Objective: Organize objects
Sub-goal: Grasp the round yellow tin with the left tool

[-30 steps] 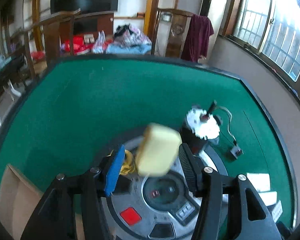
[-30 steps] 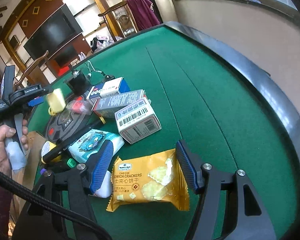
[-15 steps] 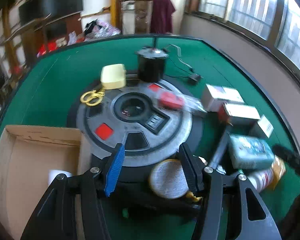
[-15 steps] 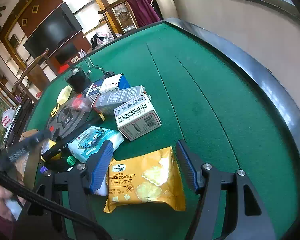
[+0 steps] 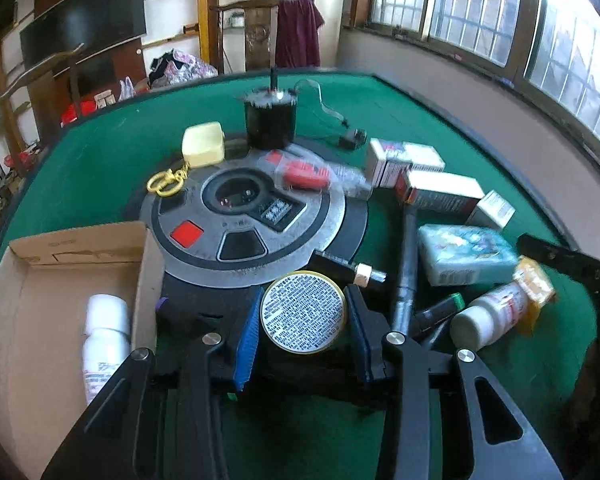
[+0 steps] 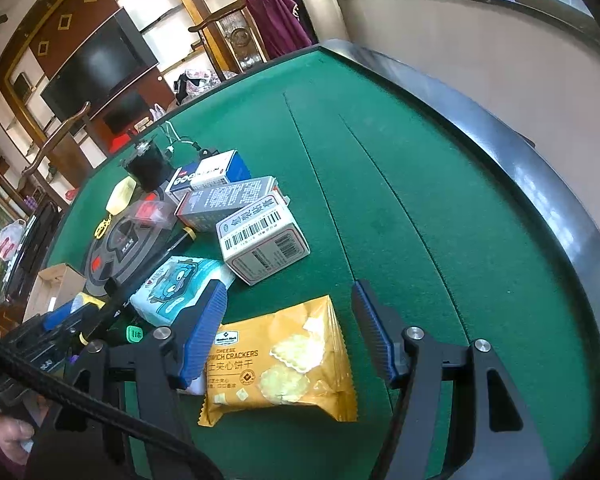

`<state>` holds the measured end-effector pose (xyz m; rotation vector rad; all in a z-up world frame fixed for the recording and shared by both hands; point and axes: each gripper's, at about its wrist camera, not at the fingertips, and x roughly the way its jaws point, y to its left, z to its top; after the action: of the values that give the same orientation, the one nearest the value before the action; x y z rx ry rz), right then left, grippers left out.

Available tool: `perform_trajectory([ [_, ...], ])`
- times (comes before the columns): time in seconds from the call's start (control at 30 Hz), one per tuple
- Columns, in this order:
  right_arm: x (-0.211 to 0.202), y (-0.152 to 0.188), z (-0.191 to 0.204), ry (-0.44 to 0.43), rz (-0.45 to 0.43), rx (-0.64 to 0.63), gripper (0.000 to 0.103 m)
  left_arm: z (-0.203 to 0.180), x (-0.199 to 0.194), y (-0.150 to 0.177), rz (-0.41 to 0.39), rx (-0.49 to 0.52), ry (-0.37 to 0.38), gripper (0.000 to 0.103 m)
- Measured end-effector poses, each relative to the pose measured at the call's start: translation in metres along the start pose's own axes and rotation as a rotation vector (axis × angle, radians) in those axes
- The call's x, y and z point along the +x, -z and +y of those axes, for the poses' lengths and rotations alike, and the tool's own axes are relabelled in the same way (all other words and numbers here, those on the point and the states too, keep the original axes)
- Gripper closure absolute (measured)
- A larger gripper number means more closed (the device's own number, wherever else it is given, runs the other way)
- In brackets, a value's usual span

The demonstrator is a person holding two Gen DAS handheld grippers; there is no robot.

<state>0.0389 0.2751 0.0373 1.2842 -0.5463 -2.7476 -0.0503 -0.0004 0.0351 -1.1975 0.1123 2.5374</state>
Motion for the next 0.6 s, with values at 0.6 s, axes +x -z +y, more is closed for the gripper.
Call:
perform_trajectory([
  [0.6,-0.006,0.004,-0.004,-0.064,0.036,0.069,0.039,0.039,-0.133,0.044,-0.216,-0.152,0.109,0.068],
])
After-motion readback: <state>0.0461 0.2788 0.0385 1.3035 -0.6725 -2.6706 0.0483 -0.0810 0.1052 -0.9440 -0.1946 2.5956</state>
